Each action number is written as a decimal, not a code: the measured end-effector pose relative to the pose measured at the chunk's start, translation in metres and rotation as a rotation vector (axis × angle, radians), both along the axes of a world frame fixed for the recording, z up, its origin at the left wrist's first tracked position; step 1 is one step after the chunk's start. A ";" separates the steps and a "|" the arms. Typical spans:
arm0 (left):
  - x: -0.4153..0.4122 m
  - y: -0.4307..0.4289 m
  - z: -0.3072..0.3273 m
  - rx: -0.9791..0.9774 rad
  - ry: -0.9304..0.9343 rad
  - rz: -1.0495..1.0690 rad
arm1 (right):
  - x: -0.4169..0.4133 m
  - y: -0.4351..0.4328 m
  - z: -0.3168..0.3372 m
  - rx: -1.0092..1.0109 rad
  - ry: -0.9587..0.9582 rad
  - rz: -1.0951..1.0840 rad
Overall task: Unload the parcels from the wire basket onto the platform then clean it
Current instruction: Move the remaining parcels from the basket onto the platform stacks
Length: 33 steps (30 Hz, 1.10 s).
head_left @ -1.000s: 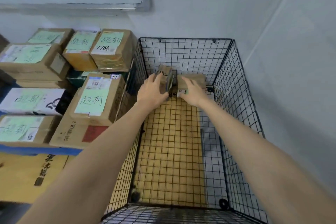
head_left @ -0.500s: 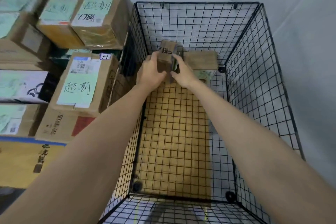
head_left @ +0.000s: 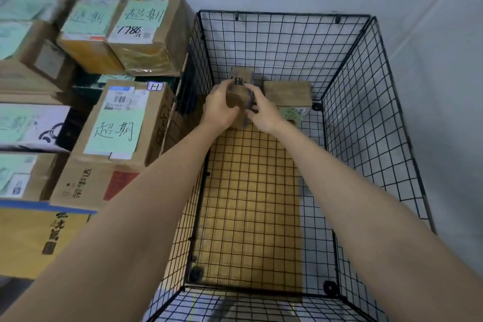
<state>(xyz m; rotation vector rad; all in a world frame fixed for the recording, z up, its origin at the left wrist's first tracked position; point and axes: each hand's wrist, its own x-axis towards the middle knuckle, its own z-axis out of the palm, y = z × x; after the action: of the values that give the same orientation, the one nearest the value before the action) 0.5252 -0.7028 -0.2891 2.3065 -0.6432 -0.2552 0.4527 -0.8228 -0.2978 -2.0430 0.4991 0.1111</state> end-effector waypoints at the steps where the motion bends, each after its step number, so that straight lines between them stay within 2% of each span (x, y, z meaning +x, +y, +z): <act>1: -0.001 0.001 0.004 -0.002 -0.012 -0.005 | -0.003 0.001 0.003 0.008 -0.012 -0.011; 12: -0.032 0.014 0.077 -0.154 -0.116 -0.061 | -0.038 0.010 0.073 -0.063 -0.263 -0.099; 22: -0.069 0.031 0.171 -0.429 -0.112 -0.105 | -0.075 0.025 0.168 -0.222 -0.605 -0.182; 27: -0.084 0.040 0.211 -0.576 -0.150 -0.136 | -0.090 0.031 0.212 -0.278 -0.714 -0.207; 33: -0.097 0.046 0.246 -0.626 -0.230 -0.195 | -0.103 0.035 0.240 -0.303 -0.846 -0.252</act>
<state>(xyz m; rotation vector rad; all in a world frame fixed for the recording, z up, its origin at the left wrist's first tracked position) 0.4278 -0.6563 -0.0431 1.6826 -0.9154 0.1168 0.3497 -0.7881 -0.0580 -2.0629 0.2296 -0.9905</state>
